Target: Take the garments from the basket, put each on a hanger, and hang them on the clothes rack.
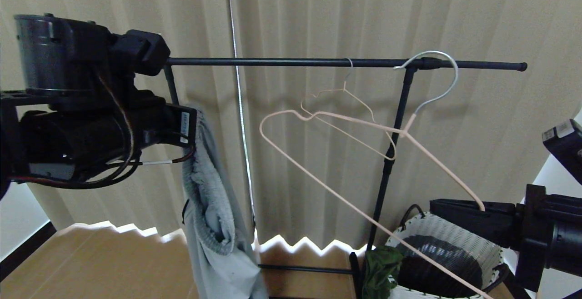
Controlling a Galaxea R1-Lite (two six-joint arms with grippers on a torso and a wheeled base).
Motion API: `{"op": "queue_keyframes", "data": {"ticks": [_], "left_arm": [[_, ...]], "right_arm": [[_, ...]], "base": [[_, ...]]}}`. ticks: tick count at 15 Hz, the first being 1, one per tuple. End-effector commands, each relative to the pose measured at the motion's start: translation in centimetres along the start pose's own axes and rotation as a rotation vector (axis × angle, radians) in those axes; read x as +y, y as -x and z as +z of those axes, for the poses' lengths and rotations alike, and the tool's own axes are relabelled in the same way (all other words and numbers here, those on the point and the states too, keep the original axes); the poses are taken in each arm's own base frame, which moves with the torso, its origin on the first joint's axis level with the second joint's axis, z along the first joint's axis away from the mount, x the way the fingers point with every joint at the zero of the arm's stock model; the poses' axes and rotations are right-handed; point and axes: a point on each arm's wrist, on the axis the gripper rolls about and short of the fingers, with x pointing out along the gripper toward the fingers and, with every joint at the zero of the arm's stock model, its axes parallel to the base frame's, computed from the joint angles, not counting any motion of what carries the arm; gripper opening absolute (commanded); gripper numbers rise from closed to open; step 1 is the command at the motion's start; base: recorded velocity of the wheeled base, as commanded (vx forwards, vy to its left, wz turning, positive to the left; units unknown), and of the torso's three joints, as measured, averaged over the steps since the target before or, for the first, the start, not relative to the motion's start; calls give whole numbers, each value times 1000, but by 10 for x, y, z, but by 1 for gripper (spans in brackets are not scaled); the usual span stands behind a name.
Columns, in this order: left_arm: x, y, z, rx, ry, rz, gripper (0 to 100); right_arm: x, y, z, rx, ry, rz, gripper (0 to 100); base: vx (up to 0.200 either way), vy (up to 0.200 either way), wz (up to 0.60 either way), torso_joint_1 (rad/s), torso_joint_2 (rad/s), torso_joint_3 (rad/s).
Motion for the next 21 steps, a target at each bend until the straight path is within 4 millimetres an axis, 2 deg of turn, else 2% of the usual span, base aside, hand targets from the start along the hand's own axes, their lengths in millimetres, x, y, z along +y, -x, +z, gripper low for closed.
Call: {"op": "queue_keyframes", "data": {"ticks": [1,8,11,13,17,21], "left_arm": [[-9,-22,-7,46,-13,7,0],[-29,-36,6,18,39,6,0],[-38,-42,12,2,81,28,0],[-42,-47,11,9,86,76,0],[-47,-44,17,-7,89,73,0],[-47,-46,19,-10,85,77,0]], "right_arm": [[6,-5,-4,25,5,38,0],[12,-6,-6,37,8,72,0],[13,-12,-7,59,5,80,0],[13,-21,-7,76,4,82,0],[9,-56,0,65,-17,65,0],[0,-81,8,82,-72,31,0]], "base": [[0,0,0,0,0,0],[0,0,0,0,0,0],[0,0,0,0,0,0],[0,0,0,0,0,0],[0,0,0,0,0,0],[0,0,0,0,0,0]]}}
